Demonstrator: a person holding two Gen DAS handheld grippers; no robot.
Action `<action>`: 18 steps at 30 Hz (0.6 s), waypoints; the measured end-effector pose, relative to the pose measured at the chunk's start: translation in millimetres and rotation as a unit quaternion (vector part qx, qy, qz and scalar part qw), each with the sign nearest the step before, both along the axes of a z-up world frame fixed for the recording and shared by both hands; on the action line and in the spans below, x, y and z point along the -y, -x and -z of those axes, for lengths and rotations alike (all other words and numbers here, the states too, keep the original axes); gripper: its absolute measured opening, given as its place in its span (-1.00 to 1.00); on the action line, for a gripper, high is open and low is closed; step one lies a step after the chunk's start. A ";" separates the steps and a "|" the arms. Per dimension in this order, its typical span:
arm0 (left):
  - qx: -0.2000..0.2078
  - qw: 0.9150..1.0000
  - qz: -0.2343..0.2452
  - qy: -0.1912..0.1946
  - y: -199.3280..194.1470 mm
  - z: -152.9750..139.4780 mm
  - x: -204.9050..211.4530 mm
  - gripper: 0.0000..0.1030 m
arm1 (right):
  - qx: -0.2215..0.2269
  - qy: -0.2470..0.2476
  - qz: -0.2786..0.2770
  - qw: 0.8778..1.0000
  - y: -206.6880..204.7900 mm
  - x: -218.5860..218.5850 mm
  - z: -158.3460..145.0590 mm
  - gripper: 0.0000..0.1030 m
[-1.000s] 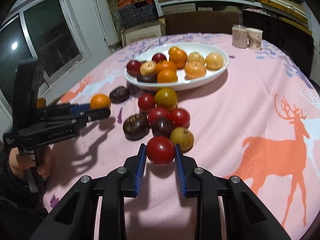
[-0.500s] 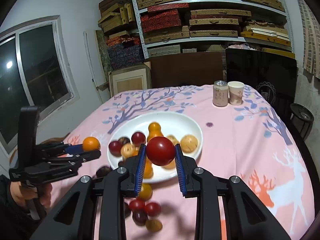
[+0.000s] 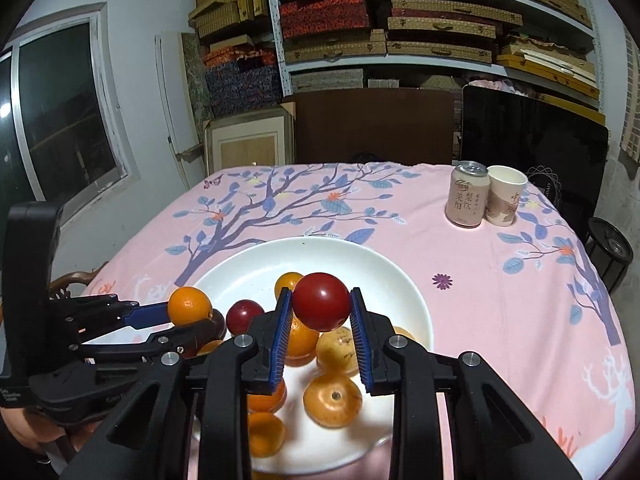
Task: Organize fruits
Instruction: 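Carry both fruits over the white plate and release them onto it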
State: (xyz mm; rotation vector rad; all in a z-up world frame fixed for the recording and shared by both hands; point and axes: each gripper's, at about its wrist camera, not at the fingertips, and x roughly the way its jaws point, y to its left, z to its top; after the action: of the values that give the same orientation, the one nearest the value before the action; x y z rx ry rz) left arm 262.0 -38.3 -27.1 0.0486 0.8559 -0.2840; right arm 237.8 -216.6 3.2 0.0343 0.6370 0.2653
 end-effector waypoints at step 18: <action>0.016 1.000 -0.006 -0.012 81.1 8.0 -56.7 0.33 | -0.009 -0.039 0.002 0.999 89.3 41.0 7.7 0.13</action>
State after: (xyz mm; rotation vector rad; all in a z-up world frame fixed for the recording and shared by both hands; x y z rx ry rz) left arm 181.0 18.4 -35.0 0.0705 0.8279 -0.2608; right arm 148.4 -257.6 -4.5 0.1131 0.6445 0.2872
